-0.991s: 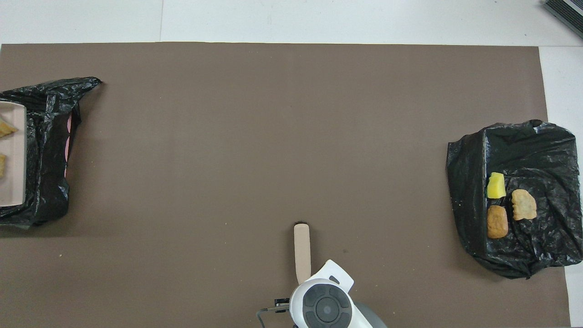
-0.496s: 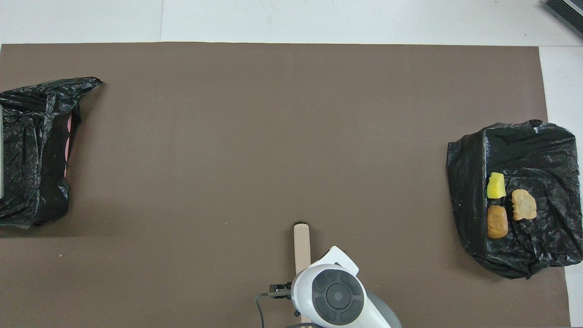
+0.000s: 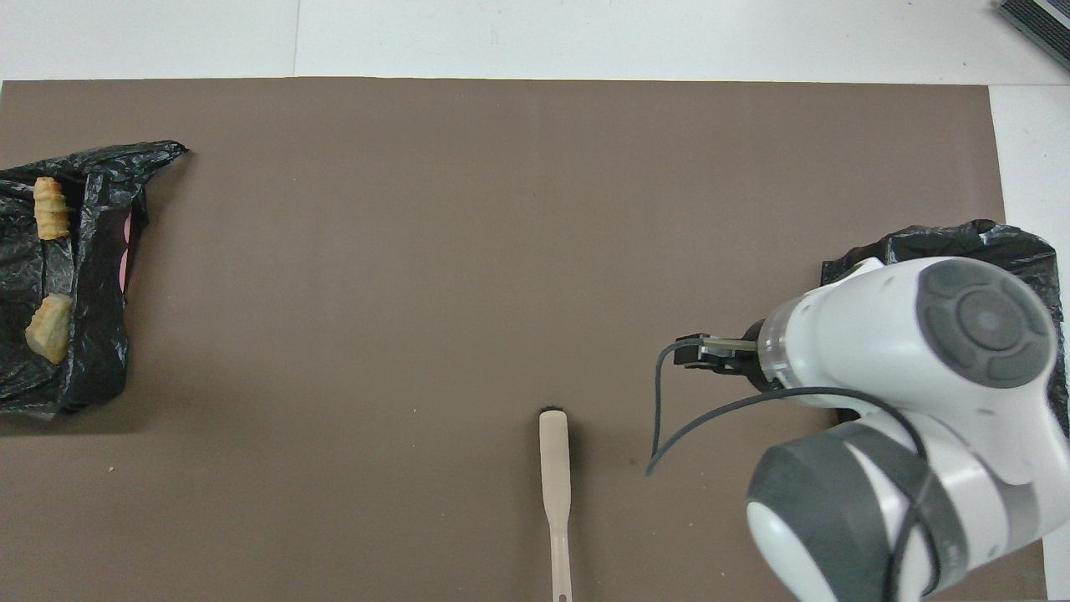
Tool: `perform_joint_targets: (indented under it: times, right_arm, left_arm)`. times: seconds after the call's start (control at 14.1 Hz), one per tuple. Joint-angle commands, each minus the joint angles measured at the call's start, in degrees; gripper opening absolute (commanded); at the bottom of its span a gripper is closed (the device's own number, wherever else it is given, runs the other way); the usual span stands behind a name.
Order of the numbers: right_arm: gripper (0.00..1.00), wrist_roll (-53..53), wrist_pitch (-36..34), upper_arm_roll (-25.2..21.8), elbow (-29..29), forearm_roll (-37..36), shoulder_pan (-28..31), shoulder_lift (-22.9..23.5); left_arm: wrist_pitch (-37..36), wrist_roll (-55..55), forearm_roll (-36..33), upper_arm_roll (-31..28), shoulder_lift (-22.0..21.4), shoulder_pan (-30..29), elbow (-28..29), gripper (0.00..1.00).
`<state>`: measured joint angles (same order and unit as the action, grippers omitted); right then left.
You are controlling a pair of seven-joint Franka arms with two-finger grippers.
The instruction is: Sweep and dump trash in bin
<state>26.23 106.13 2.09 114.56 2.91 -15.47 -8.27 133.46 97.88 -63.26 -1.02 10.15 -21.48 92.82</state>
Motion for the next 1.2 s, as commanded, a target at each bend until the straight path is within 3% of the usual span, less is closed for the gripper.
perform_joint_targets:
  times: [0.0,0.21,0.5,0.71,0.92,1.13]
  right_arm:
    - [1.00,-5.21,-3.63,0.63,-3.10,-1.15,5.00,-0.78]
    - [1.00,-7.94,-7.41,0.63,-7.58,-3.78,8.52,-0.79]
    - [1.00,-9.44,-9.79,0.63,-11.89,-4.85,12.12,-0.87]
    - [1.00,-9.70,-13.48,-1.55,-15.76,-4.15,12.57,-0.78]
    - [1.00,-18.20,-15.68,-4.98,-17.00,-4.41,12.57,-0.78]
    - [1.00,-22.53,-15.77,-6.66,-17.44,-3.53,12.57,-0.35]
  left_arm:
    - [2.42,-1.81,-3.44,-0.03,-3.11,-0.32,2.63,0.00]
    - [1.54,-5.49,-6.41,-0.03,-6.18,0.91,5.52,0.00]
    - [-0.65,-8.32,-6.35,0.58,-6.54,2.04,6.32,0.00]
    - [-7.66,-7.53,5.91,0.76,-6.54,5.99,5.18,0.00]
    - [-22.50,-7.70,14.36,1.11,-6.45,14.94,3.68,0.00]
    - [-29.56,-7.97,24.90,1.11,-6.72,20.58,4.03,0.00]
